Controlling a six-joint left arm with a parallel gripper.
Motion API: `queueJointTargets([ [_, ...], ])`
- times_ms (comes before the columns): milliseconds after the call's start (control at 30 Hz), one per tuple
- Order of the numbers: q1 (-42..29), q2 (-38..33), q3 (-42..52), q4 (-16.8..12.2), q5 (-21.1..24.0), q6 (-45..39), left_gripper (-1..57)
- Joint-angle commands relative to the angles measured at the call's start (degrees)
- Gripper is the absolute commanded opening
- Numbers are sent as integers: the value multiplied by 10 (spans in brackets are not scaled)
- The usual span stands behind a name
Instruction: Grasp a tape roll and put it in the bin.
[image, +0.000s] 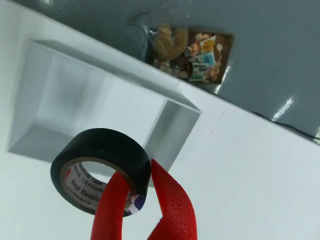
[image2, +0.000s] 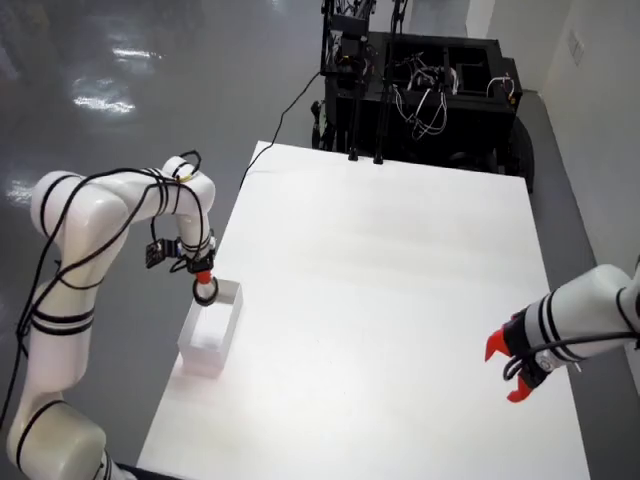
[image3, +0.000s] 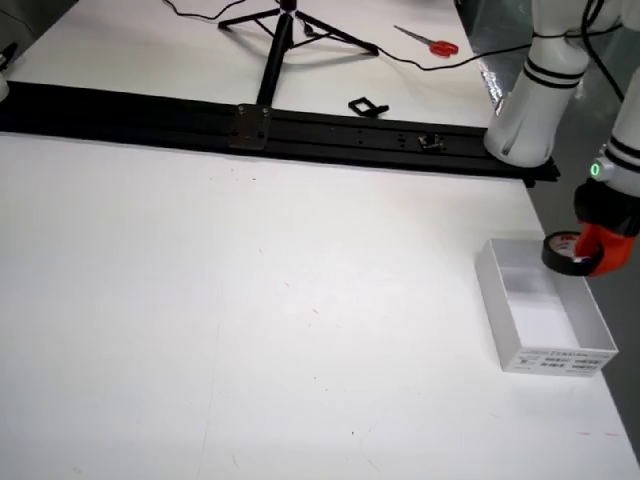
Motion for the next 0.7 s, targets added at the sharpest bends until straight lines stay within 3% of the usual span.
queueJointTargets([
  [33, 55, 30, 16, -1, -25, -27, -9],
  [700, 4, 99, 15, -4, -77, -41, -9],
])
